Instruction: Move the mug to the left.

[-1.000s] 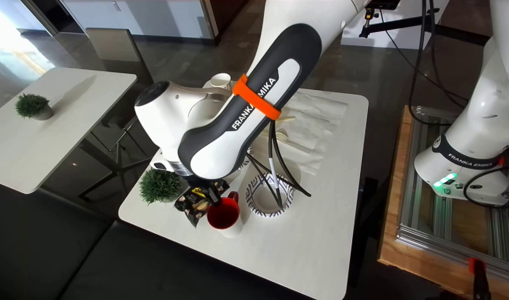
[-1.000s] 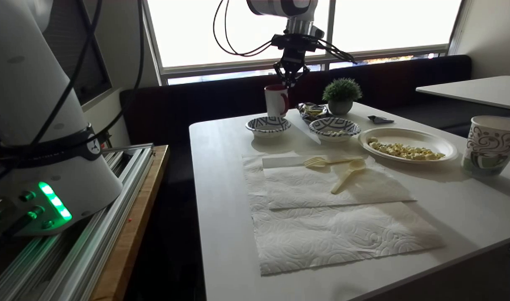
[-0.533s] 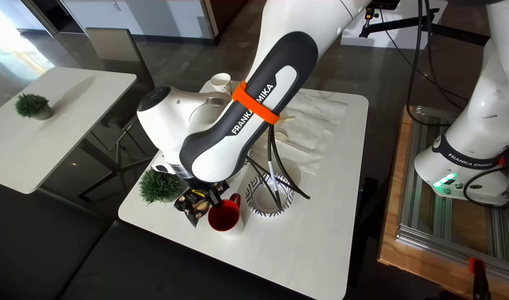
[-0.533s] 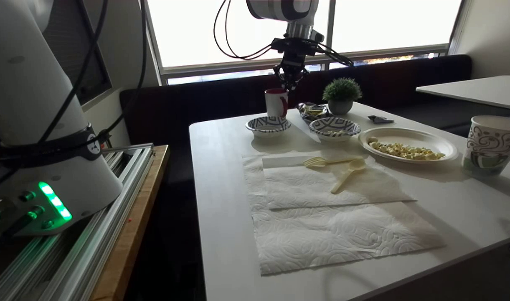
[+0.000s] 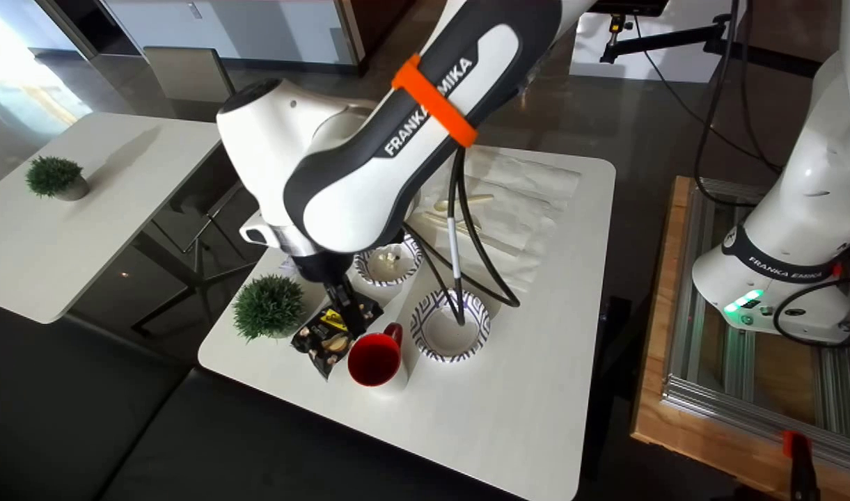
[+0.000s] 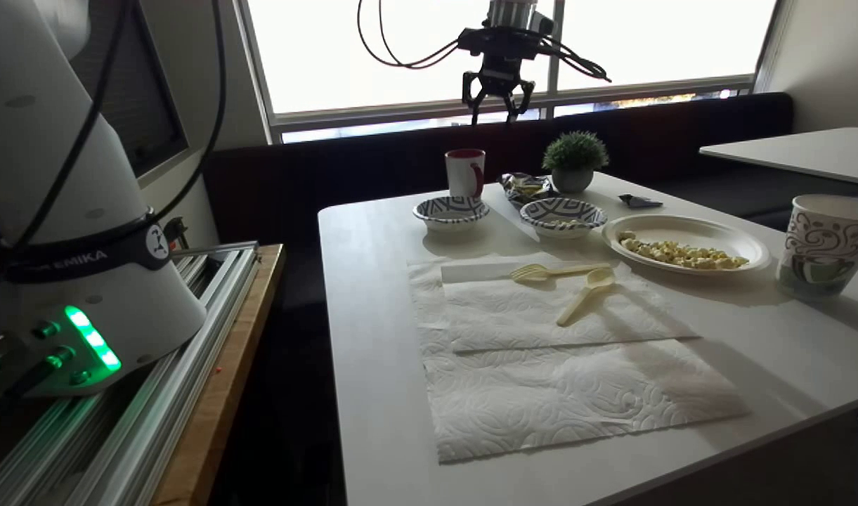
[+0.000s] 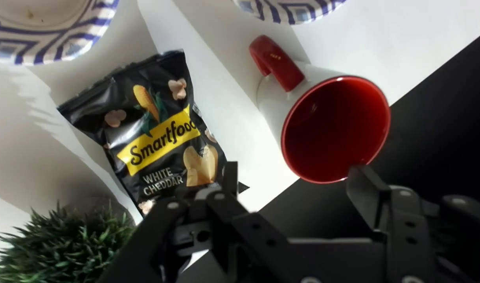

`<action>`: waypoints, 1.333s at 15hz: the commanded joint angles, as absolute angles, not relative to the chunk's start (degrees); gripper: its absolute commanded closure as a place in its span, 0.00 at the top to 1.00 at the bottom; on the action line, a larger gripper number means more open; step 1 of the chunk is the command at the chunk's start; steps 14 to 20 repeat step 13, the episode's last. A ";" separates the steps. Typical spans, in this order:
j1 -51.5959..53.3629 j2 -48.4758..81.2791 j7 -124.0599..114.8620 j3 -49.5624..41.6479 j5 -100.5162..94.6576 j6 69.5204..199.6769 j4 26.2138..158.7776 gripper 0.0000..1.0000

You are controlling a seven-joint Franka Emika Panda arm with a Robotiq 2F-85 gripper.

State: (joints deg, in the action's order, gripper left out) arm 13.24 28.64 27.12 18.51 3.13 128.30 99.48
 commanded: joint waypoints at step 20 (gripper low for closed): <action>11.10 5.33 9.68 13.97 4.93 124.76 130.99 1.00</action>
